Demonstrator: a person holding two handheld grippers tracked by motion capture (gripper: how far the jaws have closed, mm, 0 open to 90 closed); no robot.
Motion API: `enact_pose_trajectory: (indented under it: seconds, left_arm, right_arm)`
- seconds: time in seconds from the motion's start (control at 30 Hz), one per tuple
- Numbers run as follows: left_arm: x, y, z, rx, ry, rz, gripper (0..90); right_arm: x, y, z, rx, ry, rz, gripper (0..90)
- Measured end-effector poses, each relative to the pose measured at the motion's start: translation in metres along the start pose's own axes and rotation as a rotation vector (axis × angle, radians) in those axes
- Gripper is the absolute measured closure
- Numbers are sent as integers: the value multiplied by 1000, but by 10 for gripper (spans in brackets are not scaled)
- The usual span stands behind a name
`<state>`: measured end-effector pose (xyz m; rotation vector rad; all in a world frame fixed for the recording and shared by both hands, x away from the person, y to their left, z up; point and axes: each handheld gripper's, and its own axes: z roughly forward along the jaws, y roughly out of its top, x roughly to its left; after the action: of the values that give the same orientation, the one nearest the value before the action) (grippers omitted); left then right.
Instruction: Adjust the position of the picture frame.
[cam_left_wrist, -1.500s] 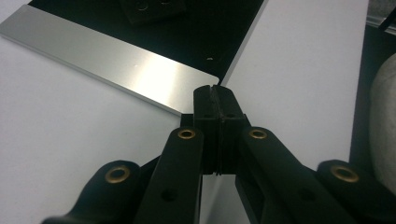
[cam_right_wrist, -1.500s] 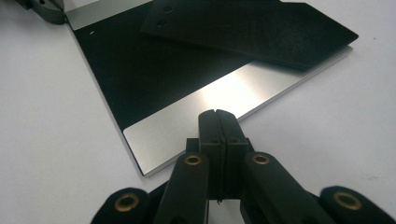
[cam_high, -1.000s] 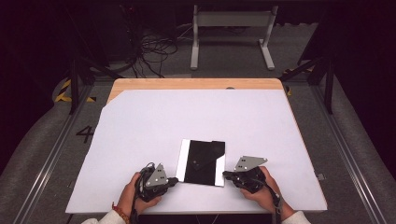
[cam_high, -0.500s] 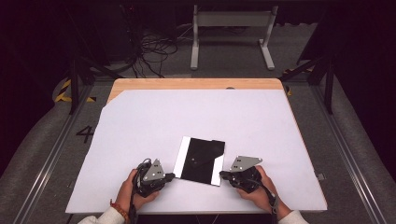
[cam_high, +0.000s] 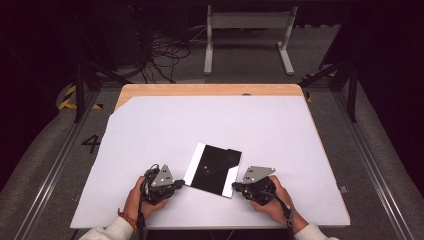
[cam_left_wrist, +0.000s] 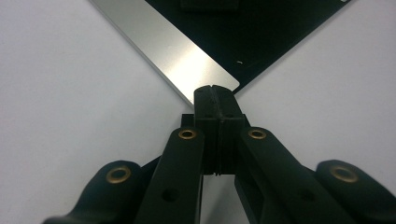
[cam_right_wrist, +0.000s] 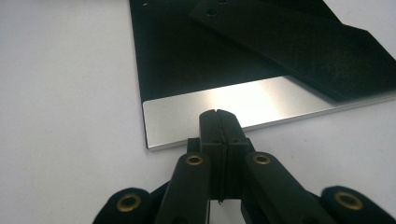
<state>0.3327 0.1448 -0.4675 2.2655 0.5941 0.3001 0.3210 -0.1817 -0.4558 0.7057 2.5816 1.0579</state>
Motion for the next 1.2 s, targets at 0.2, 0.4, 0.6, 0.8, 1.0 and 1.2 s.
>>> enact_pose_trajectory:
  seconds: [0.2, 0.4, 0.6, 0.8, 1.0, 1.2]
  left_arm:
    - [2, 1, 1, -3, 6, -5, 900]
    - [3, 1, 1, -3, 3, -8, 900]
    - [4, 1, 2, -5, 1, -12, 900]
    - [6, 3, 4, -2, 5, -7, 900]
    - [8, 5, 5, 0, 6, -6, 900]
    - [11, 8, 9, -3, 13, -7, 900]
  right_arm:
    - [-5, 1, -3, -12, -19, -20, 900]
    - [-36, 7, -20, -85, -113, 49, 900]
    - [-67, 10, -9, -83, -186, 107, 900]
    - [-86, 13, 2, -70, -233, 133, 900]
    - [-93, 11, 10, -46, -236, 138, 900]
    - [-97, 10, 16, -31, -231, 148, 900]
